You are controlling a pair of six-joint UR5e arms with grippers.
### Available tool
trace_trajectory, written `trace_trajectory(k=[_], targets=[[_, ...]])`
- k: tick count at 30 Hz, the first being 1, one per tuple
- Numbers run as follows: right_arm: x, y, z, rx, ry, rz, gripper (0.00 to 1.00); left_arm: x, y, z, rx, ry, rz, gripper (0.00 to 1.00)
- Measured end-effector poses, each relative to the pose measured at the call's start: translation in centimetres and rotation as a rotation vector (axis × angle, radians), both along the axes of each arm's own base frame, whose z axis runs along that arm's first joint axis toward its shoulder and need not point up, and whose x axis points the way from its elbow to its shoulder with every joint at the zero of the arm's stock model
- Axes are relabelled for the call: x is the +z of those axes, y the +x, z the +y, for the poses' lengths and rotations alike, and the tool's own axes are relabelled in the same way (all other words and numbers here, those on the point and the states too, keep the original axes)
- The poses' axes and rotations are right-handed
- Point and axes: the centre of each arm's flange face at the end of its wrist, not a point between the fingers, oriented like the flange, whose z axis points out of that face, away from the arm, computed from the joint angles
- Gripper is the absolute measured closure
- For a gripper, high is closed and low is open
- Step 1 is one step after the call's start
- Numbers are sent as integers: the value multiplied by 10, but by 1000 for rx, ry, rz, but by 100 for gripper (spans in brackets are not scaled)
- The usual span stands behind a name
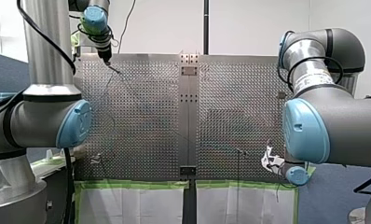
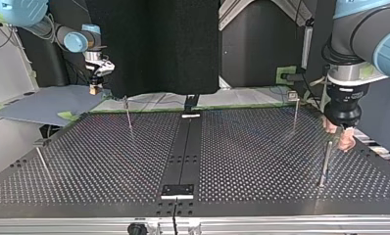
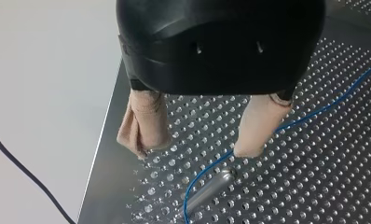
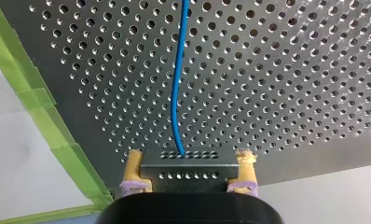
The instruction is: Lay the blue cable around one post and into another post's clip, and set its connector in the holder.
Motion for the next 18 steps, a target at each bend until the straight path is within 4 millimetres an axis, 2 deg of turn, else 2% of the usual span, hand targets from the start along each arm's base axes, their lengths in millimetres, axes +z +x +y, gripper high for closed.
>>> trace_trajectory(k=[6,10,18], targets=[[0,0,0,0,0,1,96,-1,-2,0,9,3,2,0],[0,0,0,0,1,1,96,-3,-12,-6,-21,17,-5,0],[0,1,0,2,-1,1,96,-10,-41,-42,-164,-27,-75,0]])
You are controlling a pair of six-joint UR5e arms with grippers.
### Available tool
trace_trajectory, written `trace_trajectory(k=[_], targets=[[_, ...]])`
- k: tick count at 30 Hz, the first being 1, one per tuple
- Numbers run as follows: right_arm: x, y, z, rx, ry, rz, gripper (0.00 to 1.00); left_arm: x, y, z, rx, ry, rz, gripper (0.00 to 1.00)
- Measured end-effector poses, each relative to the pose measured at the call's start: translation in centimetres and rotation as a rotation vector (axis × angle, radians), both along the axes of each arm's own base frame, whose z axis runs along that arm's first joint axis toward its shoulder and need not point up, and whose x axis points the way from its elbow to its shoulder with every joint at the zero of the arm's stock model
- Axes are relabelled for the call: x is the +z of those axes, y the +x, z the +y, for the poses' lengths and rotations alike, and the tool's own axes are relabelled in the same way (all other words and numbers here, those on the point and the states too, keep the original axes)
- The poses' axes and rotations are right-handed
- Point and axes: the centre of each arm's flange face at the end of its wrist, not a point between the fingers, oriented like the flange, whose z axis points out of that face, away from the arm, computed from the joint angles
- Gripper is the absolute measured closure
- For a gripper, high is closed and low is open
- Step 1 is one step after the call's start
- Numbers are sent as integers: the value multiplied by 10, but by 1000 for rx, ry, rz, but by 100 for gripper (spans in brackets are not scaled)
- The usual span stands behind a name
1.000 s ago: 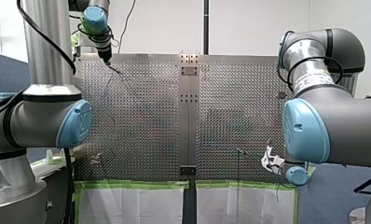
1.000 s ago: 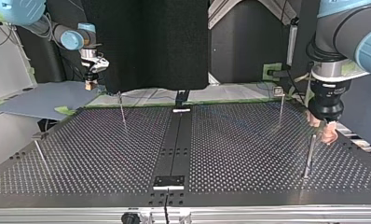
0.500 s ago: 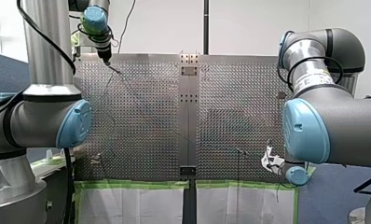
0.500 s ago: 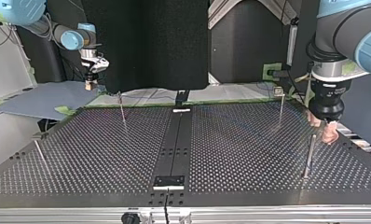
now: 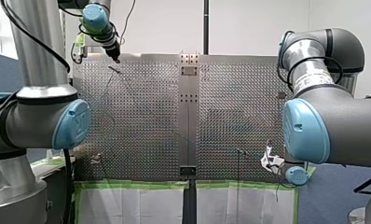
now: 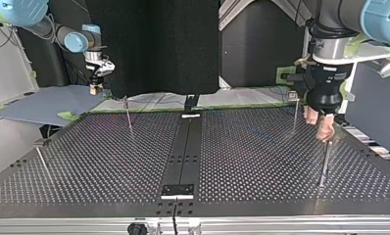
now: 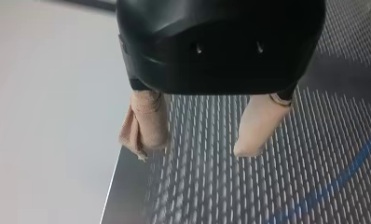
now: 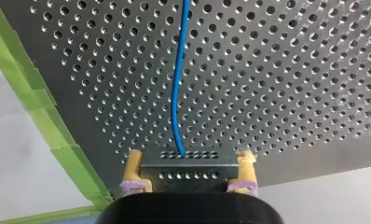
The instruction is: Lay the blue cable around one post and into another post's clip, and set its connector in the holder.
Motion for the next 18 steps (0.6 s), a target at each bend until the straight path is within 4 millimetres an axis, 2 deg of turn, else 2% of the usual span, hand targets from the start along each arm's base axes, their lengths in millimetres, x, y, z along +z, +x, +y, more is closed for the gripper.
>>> trace_trajectory(k=[5,18], targets=[[0,1,0,2,0,0,96,-30,2,-20,-53,-51,26,0],[-5,5,10,11,30,56,96,-129,7,-59,-32,-135,148,0]])
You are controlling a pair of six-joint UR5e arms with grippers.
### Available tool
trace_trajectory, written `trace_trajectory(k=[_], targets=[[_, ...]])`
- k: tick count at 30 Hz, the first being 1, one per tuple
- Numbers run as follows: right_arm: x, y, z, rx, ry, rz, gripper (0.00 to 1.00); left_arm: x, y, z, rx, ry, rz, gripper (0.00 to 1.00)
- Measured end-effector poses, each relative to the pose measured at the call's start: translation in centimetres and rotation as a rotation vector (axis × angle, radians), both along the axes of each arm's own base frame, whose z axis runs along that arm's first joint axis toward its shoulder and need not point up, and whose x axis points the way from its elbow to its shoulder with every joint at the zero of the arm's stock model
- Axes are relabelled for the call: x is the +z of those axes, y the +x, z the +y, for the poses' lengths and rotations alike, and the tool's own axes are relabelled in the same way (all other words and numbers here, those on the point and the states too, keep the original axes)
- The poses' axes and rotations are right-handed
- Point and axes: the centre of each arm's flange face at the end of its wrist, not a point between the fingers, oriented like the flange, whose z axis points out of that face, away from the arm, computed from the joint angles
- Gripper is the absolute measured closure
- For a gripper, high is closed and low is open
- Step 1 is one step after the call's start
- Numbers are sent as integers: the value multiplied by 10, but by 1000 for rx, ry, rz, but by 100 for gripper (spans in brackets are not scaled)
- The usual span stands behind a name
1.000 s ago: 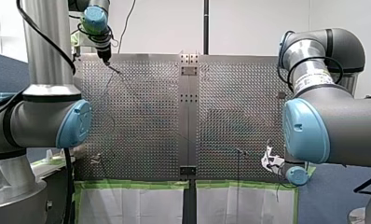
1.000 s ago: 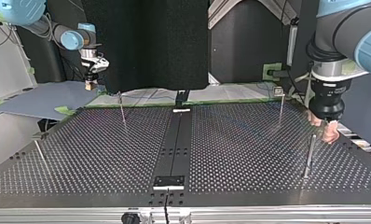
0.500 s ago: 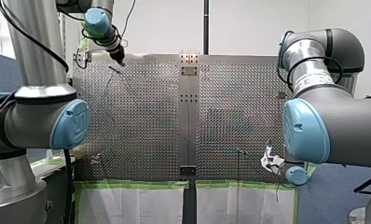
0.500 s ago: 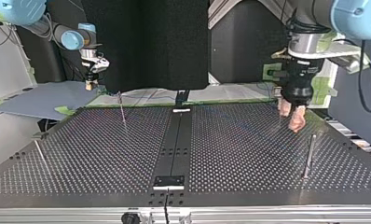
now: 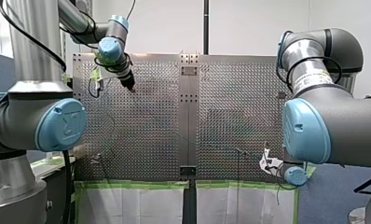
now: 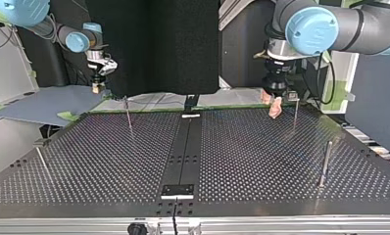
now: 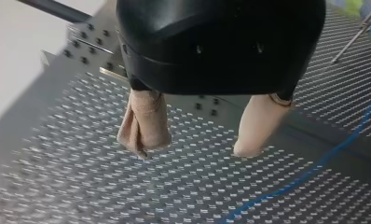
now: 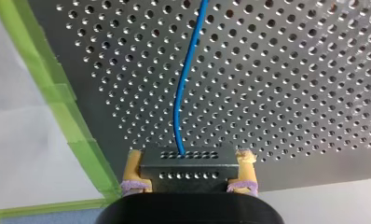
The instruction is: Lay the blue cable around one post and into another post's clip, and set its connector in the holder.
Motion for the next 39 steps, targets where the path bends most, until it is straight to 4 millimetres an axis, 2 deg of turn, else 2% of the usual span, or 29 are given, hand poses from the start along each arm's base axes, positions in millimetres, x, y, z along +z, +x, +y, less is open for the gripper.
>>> trace_trajectory(k=[12,26,39], targets=[[-3,1,8,-1,-1,16,96,-90,-20,-33,6,33,102,0],[-2,1,7,0,-6,16,96,-145,-30,-90,-107,-39,119,0],[-2,3,8,9,-7,21,96,-202,-53,-143,-190,-7,108,0]])
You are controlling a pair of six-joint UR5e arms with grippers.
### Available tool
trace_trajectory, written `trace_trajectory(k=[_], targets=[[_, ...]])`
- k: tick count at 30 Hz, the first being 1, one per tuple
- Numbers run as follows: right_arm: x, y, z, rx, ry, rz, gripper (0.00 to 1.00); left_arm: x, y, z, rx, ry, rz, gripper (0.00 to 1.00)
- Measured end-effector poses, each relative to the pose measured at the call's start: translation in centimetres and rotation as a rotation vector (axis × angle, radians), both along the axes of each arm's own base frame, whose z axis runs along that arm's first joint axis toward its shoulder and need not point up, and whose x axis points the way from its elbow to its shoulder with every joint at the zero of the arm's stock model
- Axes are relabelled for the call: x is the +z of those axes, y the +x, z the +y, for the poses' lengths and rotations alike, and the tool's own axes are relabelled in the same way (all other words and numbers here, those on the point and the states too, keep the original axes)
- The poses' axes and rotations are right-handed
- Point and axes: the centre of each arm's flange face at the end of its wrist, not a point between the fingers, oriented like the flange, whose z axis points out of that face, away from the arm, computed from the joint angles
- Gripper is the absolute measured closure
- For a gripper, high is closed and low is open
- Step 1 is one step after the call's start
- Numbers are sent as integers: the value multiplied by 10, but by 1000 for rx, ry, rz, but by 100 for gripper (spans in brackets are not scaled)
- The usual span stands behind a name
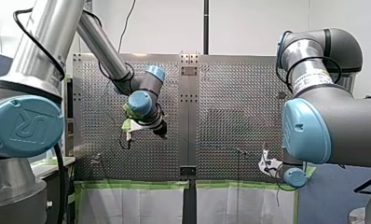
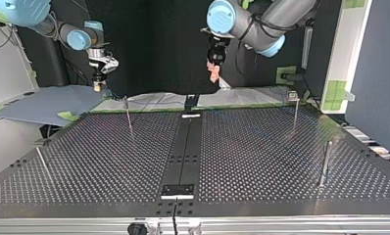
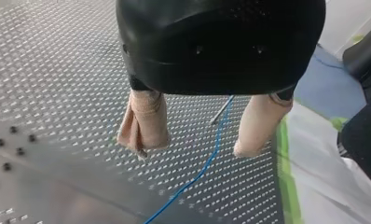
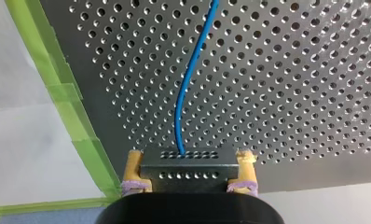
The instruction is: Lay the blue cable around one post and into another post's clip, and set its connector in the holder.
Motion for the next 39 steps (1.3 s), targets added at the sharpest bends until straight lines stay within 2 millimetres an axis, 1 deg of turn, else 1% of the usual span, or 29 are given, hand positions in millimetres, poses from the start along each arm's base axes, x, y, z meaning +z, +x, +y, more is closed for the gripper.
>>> trace_trajectory(k=[7,12,21,23,26,29,35,39], targets=[[0,7,3,18,-3,30,96,-33,-20,-28,-62,4,-4,0],[-2,13,7,34,6,48,96,-54,-35,-53,-153,4,-7,0],[-3,19,11,56,19,70,96,-82,-56,-104,-331,30,-66,0],[-3,19,11,57,20,70,96,-88,-58,-110,-359,36,-74,0],[-3,20,12,59,20,70,96,-95,-53,-113,-384,43,-88,0],[-3,21,12,60,20,68,96,-94,-39,-114,-396,40,-119,0],[-3,21,12,62,21,63,96,-83,-1,-115,-398,-1,-193,0],[-3,21,12,63,25,62,96,-72,27,-114,-393,-39,-250,0]])
